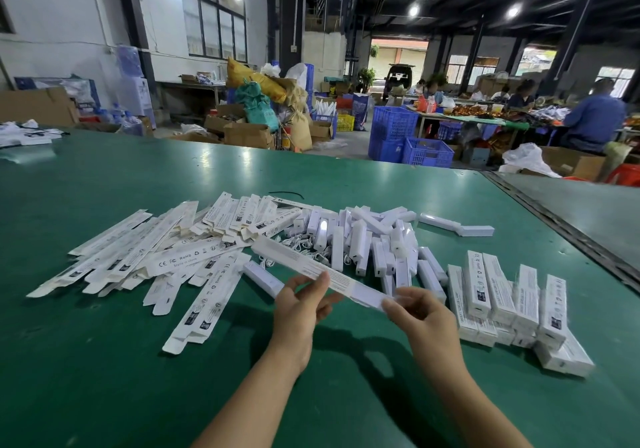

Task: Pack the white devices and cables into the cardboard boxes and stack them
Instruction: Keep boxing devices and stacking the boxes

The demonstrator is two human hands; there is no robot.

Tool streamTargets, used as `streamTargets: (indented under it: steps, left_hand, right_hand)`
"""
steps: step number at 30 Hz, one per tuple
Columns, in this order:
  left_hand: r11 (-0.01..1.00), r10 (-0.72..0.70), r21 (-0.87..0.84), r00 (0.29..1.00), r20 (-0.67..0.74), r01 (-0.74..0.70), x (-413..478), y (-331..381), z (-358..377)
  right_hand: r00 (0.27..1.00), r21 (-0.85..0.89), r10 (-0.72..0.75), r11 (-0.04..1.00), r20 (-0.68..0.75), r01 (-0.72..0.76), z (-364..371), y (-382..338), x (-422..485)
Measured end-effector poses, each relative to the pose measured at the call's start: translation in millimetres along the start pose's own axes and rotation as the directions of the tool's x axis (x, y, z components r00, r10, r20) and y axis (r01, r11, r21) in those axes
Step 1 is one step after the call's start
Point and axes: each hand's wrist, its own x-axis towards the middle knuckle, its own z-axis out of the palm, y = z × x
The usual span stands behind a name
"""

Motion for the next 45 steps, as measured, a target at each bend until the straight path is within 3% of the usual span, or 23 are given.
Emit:
streamTargets:
  steps: [5, 8, 13, 21, 24, 26, 28, 29, 31, 32, 34, 38, 41, 45]
  left_hand:
    - [0.989, 0.045, 0.133, 0.993, 0.108, -0.06, -5, -9, 8]
    - [0.991, 0.047, 0.12, 0.994, 0.104, -0.059, -7, -8, 9]
    - [0.996, 0.034, 0.083, 0.995, 0.094, -0.042, -8, -4, 9]
    - [0.989, -0.068, 0.142, 0.97, 0.233, 0.035, -15, -13, 14]
    - [0.996, -0.036, 0.084, 0.992, 0.121, 0.026, -11, -10, 15]
    - [1.0, 0.002, 0.019, 0.999, -0.044, -0.002, -7, -9, 14]
    - [0.996, 0.081, -0.008, 0.969, -0.234, -0.086, -2, -6, 9]
    - [0.99, 0.13, -0.005, 0.939, -0.32, -0.138, 1, -3, 5]
    - [0.974, 0.2, -0.006, 0.874, -0.443, -0.226, 6, 4, -2]
    - [0.97, 0.204, -0.018, 0.848, -0.489, -0.243, 7, 7, -4]
    - [0.966, 0.176, -0.058, 0.809, -0.561, -0.25, 10, 10, -7]
    - [0.959, 0.151, -0.096, 0.768, -0.623, -0.267, 14, 8, -10]
    - [0.958, 0.14, -0.108, 0.758, -0.637, -0.267, 18, 5, -14]
    - [0.963, 0.143, -0.086, 0.756, -0.639, -0.255, 27, 1, -19]
  right_hand:
    - [0.992, 0.05, 0.1, 0.993, 0.072, -0.104, 8, -1, -6]
    - [0.953, 0.224, 0.188, 0.944, 0.238, -0.243, 6, -9, -8]
    - [0.841, 0.321, 0.239, 0.846, 0.485, -0.425, 6, -20, -12]
    - [0.782, 0.375, 0.073, 0.847, 0.619, -0.376, 11, -19, -18]
    - [0.898, 0.378, 0.039, 0.898, 0.438, -0.224, 13, -9, -15]
    - [0.969, 0.27, 0.002, 0.96, 0.248, -0.071, 17, 1, -14]
    - [0.987, -0.025, -0.079, 0.996, 0.141, 0.083, 26, 11, -12]
    - [0.976, -0.253, -0.138, 0.951, 0.17, 0.178, 31, 17, -10]
    - [0.908, -0.57, -0.217, 0.719, 0.359, 0.398, 44, 31, -2]
    - [0.865, -0.614, -0.212, 0.63, 0.454, 0.476, 52, 35, 4]
    - [0.817, -0.622, -0.167, 0.571, 0.552, 0.536, 72, 37, 16]
    - [0.829, -0.599, -0.16, 0.62, 0.535, 0.506, 106, 37, 50]
    - [0.822, -0.647, -0.172, 0.537, 0.543, 0.541, 122, 46, 72]
    - [0.874, -0.789, -0.034, 0.414, 0.485, 0.454, 130, 52, 89]
